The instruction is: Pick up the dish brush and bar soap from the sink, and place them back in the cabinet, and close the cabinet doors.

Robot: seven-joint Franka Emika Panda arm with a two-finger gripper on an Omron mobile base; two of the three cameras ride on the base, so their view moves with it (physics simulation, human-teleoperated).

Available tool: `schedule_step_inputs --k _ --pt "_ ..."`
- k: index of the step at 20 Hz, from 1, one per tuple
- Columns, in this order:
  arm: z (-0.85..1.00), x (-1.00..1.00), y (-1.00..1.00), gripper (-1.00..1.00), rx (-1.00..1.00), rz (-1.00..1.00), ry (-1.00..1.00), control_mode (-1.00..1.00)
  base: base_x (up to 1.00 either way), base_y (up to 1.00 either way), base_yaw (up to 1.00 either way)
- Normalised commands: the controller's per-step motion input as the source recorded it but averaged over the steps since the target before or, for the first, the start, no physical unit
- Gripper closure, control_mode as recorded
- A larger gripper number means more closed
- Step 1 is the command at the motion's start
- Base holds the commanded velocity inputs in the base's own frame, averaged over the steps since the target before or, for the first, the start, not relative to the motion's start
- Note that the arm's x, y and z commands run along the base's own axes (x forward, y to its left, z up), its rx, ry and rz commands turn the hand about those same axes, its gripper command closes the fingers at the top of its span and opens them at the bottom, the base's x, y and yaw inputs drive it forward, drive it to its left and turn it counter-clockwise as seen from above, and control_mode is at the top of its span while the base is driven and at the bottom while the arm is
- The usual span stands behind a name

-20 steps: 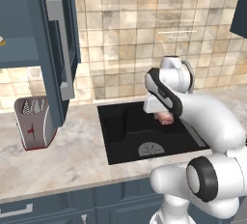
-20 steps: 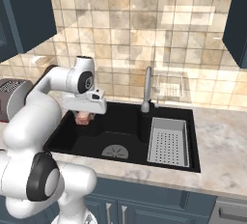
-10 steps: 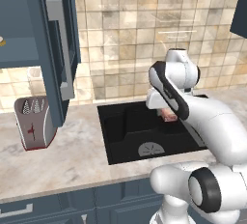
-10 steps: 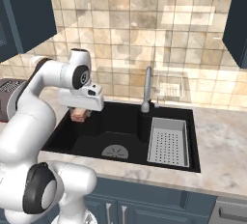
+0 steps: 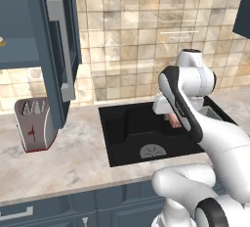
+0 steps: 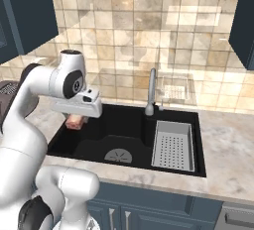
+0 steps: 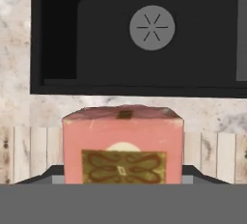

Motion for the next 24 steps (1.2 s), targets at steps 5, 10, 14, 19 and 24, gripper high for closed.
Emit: schedule_step_inputs --k 5,10,14,19,24 --pt "0.13 -0.32 0.0 1.0 0.0 0.0 -0.12 -1.0 0.0 0.0 0.0" --pt "0.22 -0.12 0.0 1.0 0.0 0.0 -0.09 -1.0 0.0 0.0 0.0" --pt "0.36 -0.02 0.0 1.0 0.0 0.0 -0.03 -1.0 0.0 0.0 0.0" --pt "0.42 0.0 0.0 1.0 0.0 0.0 0.0 -1.0 0.0 0.0 0.0" --pt "0.28 -0.01 0.0 1.0 0.0 0.0 0.0 -1.0 0.0 0.0 0.0"
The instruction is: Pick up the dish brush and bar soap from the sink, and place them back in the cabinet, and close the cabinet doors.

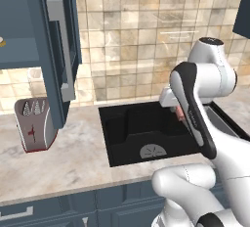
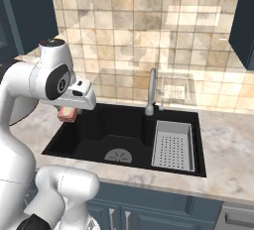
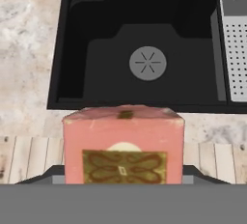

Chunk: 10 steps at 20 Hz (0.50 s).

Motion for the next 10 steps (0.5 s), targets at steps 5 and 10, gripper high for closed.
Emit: schedule_step_inputs --k 5,10 --pt "0.15 -0.11 0.0 1.0 0.0 0.0 0.0 -1.0 0.0 0.0 0.0" --pt "0.05 -0.12 0.0 1.0 0.0 0.0 0.0 1.0 -0.11 0.0 0.0"
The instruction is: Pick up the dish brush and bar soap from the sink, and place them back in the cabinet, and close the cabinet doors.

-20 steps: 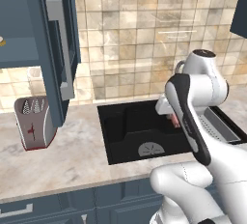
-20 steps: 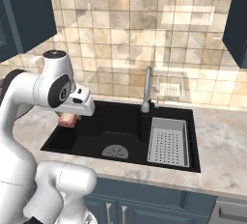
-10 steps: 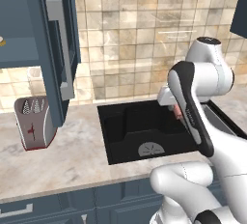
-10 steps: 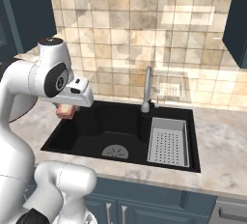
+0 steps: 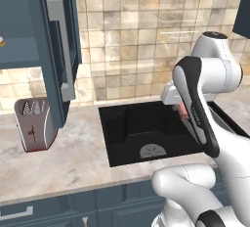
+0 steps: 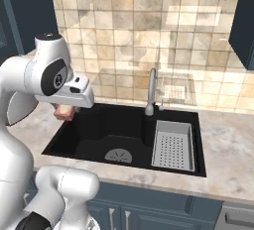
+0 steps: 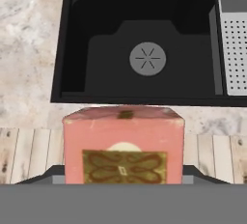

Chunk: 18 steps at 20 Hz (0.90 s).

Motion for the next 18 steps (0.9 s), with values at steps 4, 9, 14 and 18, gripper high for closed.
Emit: schedule_step_inputs --k 4,9,14,18 --pt "0.0 0.0 0.0 1.0 0.0 0.0 0.0 1.0 -0.52 0.0 0.0" --pt "0.0 0.0 0.0 1.0 0.0 0.0 0.0 1.0 -0.82 0.0 0.0" --pt "0.0 0.0 0.0 1.0 0.0 0.0 0.0 1.0 -0.83 0.01 0.0" --pt "0.0 0.0 0.0 1.0 0.0 0.0 0.0 1.0 -0.69 0.3 0.0"
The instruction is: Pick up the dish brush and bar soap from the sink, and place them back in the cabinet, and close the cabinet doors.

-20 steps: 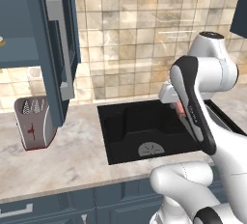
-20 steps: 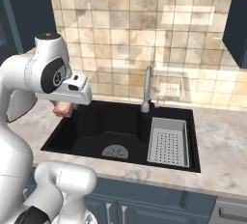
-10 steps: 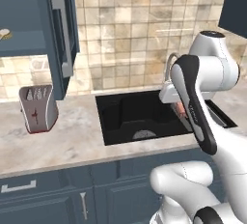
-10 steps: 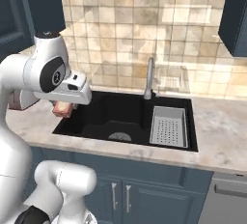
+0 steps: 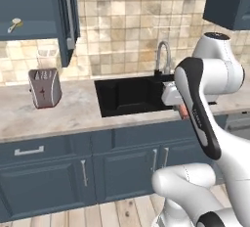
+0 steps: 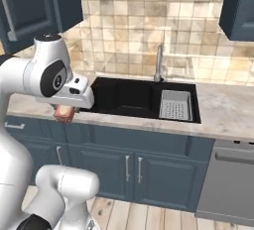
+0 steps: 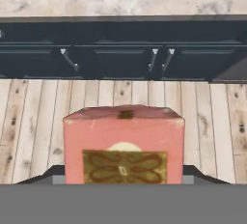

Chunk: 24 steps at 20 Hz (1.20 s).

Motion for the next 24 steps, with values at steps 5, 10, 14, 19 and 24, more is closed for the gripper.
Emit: schedule_step_inputs --k 5,10,14,19,24 --pt "0.0 0.0 0.0 1.0 0.0 0.0 0.0 1.0 -0.44 0.5 0.04" --pt "0.0 0.0 0.0 1.0 0.0 0.0 0.0 1.0 -0.12 0.52 0.14" --pt "0.0 0.0 0.0 1.0 0.0 0.0 0.0 1.0 -0.15 0.67 0.06" --pt "0.0 0.0 0.0 1.0 0.0 0.0 0.0 1.0 -0.04 0.63 -0.01" --pt "0.0 0.0 0.0 1.0 0.0 0.0 0.0 1.0 0.0 0.55 -0.07"
